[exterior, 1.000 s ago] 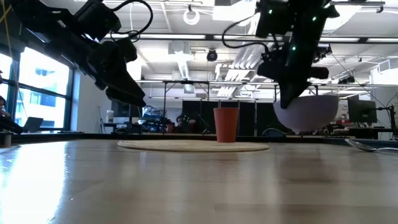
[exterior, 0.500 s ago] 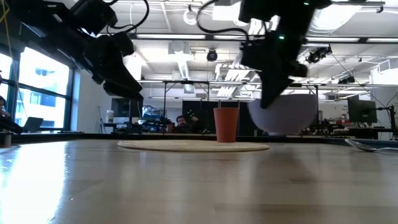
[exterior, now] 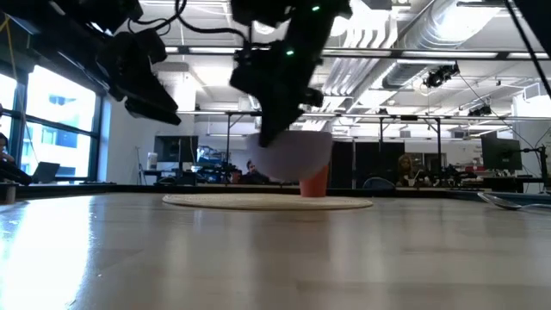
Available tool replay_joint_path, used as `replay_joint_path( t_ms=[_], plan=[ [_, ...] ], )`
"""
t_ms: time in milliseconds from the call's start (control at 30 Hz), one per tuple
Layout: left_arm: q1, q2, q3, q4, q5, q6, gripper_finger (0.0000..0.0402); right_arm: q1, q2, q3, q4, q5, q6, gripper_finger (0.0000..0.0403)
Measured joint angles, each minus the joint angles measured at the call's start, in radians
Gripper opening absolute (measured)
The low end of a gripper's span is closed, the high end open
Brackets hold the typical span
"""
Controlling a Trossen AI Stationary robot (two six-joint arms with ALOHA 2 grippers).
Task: Pick & Place Utensil
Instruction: Put the purple bowl on the mat to the bottom left of the orange cup
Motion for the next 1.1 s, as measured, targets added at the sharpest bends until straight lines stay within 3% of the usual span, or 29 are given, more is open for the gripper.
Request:
replay_joint_path(
  t_ms=[200, 533, 833, 1100],
  plan=[
    [0.000, -0.021, 0.000, -0.039, 0.004, -0.002, 0.0279, -0.070, 0.078, 0.109, 0.021, -0.026, -0.064, 0.0005],
    [0.000, -0.021, 0.000, -0.101, 0.000, 0.006, 0.0279, -0.127, 0.127, 0.110, 0.045, -0.094, -0.029, 0.0012],
    [0.000, -0.021, 0.000, -0.100, 0.004, 0.001, 0.0279, -0.122, 0.127, 0.111, 0.048, -0.091, -0.032, 0.0010],
    [0.000, -0.021, 0.000, -0.100, 0.009, -0.025, 0.0279, -0.121, 0.126, 0.111, 0.059, -0.062, -0.033, 0.0051]
  ],
)
